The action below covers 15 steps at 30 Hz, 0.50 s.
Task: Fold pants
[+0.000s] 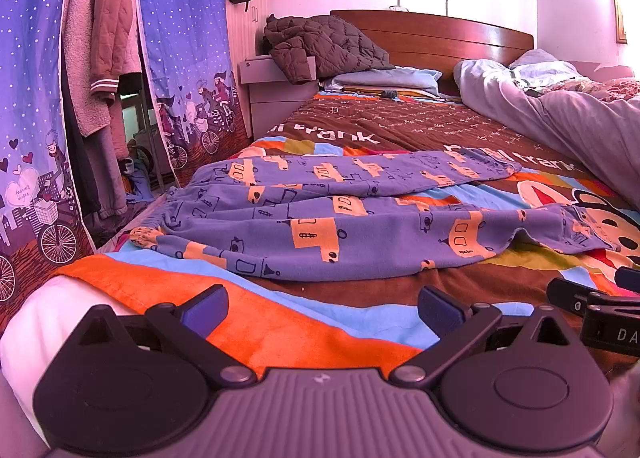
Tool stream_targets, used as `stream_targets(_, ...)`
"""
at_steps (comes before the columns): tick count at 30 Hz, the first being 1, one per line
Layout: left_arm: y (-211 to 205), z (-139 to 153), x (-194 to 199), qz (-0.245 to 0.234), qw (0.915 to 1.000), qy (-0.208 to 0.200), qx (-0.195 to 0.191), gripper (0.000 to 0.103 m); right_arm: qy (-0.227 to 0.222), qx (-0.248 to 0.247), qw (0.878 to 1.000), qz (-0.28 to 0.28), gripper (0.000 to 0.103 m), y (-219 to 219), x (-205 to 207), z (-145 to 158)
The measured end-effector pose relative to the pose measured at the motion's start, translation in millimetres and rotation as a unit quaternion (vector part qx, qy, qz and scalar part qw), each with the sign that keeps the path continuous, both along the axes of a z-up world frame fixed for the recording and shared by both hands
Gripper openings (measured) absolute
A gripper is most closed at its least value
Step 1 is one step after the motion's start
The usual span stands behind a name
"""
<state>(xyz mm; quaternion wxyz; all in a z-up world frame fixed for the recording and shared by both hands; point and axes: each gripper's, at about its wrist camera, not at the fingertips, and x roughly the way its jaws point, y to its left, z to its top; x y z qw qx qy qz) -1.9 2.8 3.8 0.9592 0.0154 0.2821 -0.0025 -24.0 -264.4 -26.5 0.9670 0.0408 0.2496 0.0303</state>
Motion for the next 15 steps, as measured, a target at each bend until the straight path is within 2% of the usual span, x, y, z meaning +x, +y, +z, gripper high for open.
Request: stream_targets(15,-0.1,-0.1,0.0,0.000,1.0000,0.000,0.000,0.103,0.000,0.000,1.000,0.000,0.102,-0.4,0.5,-0.5)
